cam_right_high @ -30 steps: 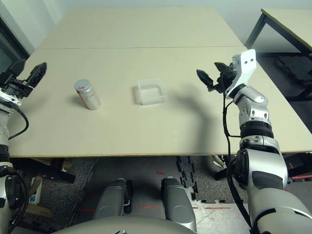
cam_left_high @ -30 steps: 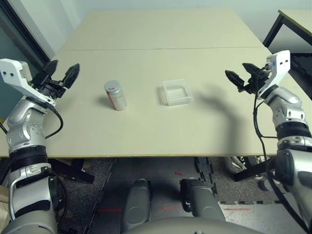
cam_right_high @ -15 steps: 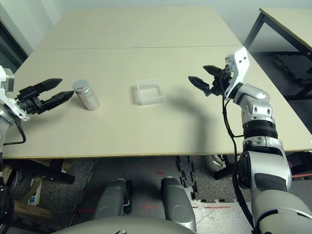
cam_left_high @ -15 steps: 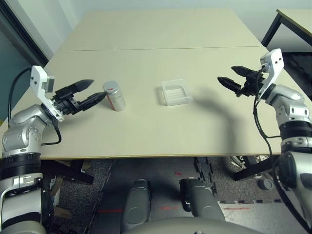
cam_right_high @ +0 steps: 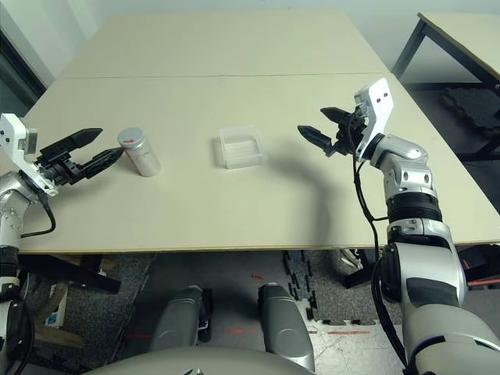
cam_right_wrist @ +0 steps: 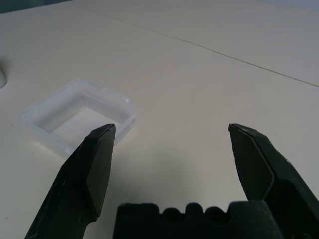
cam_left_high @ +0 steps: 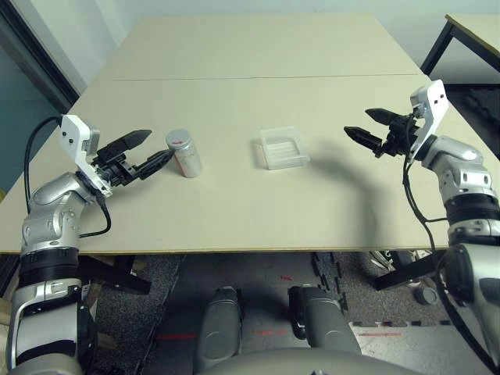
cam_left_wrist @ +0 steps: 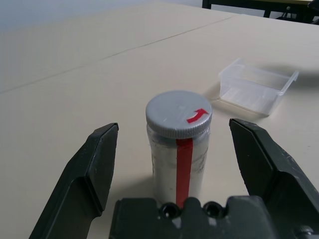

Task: Pour the medicine from the bottle into the box.

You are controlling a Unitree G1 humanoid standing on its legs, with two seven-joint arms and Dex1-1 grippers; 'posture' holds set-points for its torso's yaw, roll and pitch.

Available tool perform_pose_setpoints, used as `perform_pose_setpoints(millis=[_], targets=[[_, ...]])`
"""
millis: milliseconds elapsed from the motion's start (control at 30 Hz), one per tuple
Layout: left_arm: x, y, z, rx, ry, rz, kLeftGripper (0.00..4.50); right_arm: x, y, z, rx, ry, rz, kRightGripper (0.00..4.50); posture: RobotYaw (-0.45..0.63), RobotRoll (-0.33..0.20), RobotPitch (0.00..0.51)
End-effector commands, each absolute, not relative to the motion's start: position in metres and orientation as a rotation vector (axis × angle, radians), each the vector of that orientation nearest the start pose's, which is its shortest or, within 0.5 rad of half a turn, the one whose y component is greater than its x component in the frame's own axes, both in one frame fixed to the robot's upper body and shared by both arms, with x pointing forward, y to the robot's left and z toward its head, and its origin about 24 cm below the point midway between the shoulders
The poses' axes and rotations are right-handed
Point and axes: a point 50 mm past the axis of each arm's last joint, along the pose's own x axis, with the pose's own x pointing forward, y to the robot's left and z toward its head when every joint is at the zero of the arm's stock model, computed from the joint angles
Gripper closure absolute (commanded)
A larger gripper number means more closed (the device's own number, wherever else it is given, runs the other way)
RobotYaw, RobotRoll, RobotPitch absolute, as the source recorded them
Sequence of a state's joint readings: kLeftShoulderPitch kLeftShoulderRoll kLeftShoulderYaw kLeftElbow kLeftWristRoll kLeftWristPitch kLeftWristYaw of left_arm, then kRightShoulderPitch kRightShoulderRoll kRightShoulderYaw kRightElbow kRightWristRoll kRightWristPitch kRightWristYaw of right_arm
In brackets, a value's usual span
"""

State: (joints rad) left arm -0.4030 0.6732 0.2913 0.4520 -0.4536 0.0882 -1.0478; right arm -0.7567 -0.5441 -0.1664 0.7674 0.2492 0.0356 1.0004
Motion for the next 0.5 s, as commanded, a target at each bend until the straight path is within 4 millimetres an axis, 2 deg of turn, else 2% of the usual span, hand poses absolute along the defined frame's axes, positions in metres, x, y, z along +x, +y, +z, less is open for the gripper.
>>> perform_pose_setpoints(millis=[33,500], targets=[[0.300,0.297,0.134,0.095,-0.040,-0.665,0.03,0.355,-0.252,0.148,-0.132,0.012,0.711,0.00,-0.06,0.000,0.112],[0.310,0.287,0.115,0.106,-0.017,-0.682,0.03,0.352,-0.255,0.150,-0.134,0.011,0.703,0.00,-0.08,0.000,0.113]])
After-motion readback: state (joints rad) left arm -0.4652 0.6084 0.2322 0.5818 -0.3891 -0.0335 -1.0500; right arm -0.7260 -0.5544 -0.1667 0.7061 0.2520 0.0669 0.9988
